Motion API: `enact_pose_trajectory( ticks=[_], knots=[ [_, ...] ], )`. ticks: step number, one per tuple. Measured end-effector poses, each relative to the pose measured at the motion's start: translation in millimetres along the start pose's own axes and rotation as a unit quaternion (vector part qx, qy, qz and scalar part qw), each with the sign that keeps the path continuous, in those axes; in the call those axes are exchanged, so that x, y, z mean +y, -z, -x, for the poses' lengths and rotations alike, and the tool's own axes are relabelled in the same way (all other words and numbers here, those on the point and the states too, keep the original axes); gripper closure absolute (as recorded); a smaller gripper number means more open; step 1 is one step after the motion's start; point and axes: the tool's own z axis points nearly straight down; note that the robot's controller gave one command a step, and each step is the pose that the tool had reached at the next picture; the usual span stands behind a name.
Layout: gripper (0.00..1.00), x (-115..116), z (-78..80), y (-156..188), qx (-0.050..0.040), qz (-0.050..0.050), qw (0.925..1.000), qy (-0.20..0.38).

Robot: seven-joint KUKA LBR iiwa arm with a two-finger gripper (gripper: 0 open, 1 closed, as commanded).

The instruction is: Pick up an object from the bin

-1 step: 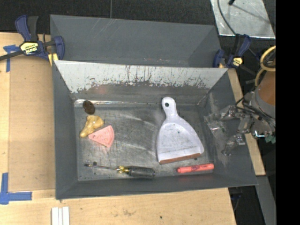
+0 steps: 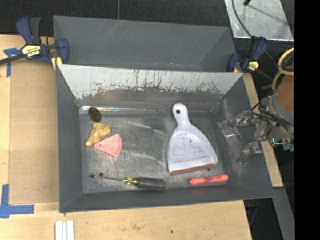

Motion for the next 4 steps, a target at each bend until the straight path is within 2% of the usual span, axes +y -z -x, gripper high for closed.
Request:
enact_pose_trajectory(
  ticks=[1, 2, 3, 4],
  knots=[
    [0.00, -4.6, -2.2, -33.6, -0.0035, -0.001, 0.9960, 0.089],
    [0.00, 1.4, 1.0, -57.7, 0.0025, 0.002, 0.9746, 0.224],
    [0.00, 7.6, 0.2, -88.8, -0.0042, -0.003, 0.9500, 0.312],
    [0.00, 36.3, -9.6, -132.0, -0.0009, 0.000, 0.9414, 0.337]
  ],
)
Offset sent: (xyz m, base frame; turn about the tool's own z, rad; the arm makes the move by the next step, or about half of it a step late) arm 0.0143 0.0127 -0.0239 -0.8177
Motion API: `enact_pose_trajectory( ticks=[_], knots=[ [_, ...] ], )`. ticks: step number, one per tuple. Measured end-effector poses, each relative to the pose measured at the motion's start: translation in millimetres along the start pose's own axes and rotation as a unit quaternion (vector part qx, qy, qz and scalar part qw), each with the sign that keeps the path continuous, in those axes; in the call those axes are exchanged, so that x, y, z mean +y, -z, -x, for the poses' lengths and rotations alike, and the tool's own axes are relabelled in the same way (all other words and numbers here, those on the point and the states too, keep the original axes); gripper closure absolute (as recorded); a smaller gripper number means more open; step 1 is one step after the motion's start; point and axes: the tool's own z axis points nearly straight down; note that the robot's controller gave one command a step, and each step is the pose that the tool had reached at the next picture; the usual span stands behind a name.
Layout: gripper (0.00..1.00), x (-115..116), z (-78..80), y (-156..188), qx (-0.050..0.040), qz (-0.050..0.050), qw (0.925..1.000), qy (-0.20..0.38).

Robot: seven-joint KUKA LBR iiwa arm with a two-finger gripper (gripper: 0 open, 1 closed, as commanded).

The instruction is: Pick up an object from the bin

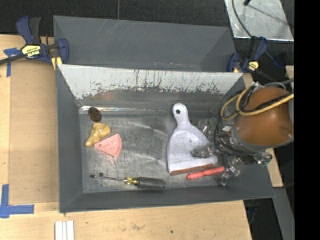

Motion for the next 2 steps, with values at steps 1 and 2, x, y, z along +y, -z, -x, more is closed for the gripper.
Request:
enact_pose_trajectory(
  ticks=[1, 2],
  knots=[
    [1.00, 11.8, 13.5, -0.1, -0.0107, -0.007, 0.9936, -0.113],
    [1.00, 12.2, 12.1, -0.9, -0.0087, -0.006, 0.9936, -0.113]
  ],
)
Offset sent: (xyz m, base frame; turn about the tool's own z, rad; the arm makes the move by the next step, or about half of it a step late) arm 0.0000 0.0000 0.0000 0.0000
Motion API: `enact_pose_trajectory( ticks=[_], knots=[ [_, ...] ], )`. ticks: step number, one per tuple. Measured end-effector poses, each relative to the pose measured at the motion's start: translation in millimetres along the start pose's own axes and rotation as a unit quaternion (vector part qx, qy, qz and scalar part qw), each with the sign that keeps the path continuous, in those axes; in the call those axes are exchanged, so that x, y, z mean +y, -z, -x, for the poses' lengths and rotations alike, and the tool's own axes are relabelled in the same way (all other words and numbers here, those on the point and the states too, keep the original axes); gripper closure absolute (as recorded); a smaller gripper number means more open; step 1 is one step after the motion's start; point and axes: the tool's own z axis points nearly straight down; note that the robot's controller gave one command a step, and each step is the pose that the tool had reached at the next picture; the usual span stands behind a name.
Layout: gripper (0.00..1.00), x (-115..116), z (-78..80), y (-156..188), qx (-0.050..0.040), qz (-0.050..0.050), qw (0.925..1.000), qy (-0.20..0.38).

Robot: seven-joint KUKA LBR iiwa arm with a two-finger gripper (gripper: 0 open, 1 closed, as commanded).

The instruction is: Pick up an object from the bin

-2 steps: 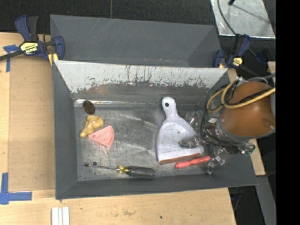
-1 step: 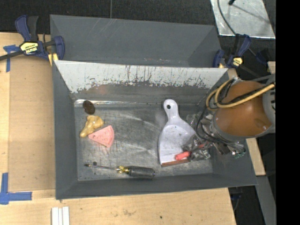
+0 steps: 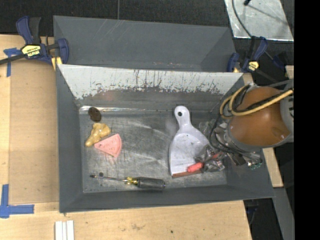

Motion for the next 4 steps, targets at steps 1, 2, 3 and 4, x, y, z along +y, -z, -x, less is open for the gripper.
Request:
enact_pose_trajectory(
  ticks=[1, 2, 3, 4],
  knots=[
    [1.00, 10.5, -4.5, 13.3, 0.0083, 0.005, 0.9998, 0.020],
    [1.00, 12.2, -0.5, 47.7, 0.0105, 0.007, 0.9993, 0.036],
    [1.00, 31.7, 29.0, 70.4, 0.0101, 0.006, 0.9976, 0.068],
    [0.00, 35.2, 2.1, 62.9, 0.0110, 0.007, 0.9979, 0.063]
  ],
)
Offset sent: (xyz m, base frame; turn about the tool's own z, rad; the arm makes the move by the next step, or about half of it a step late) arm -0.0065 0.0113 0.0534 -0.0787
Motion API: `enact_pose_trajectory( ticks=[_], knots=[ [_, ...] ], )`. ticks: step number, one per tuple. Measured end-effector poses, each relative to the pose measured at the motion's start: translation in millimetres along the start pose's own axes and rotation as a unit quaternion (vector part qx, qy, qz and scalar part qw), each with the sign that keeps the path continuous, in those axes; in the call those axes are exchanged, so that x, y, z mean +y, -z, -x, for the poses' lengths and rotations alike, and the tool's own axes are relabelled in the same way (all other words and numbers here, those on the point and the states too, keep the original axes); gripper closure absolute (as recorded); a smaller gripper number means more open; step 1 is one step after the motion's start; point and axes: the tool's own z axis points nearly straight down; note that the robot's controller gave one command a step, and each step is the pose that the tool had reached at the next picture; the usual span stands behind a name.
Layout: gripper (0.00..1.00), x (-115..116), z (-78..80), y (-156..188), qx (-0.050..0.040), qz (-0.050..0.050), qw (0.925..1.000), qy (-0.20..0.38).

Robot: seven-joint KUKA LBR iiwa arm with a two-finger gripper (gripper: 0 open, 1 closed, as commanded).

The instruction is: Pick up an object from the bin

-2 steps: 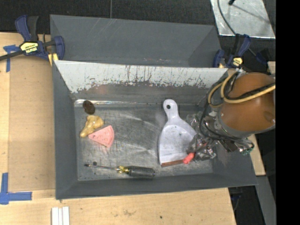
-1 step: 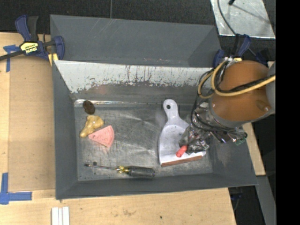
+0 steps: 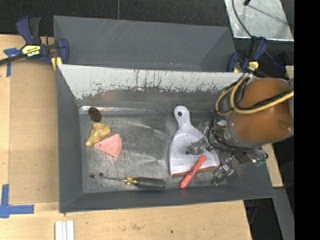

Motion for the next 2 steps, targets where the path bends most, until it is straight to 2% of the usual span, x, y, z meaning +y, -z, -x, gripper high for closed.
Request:
enact_pose_trajectory(
  ticks=[1, 2],
  knots=[
    [0.00, 0.5, 1.2, 0.5, -0.0010, 0.000, 1.0000, 0.001],
    [0.00, -3.6, 10.7, -18.1, -0.0023, -0.003, 0.9975, 0.071]
  ],
)
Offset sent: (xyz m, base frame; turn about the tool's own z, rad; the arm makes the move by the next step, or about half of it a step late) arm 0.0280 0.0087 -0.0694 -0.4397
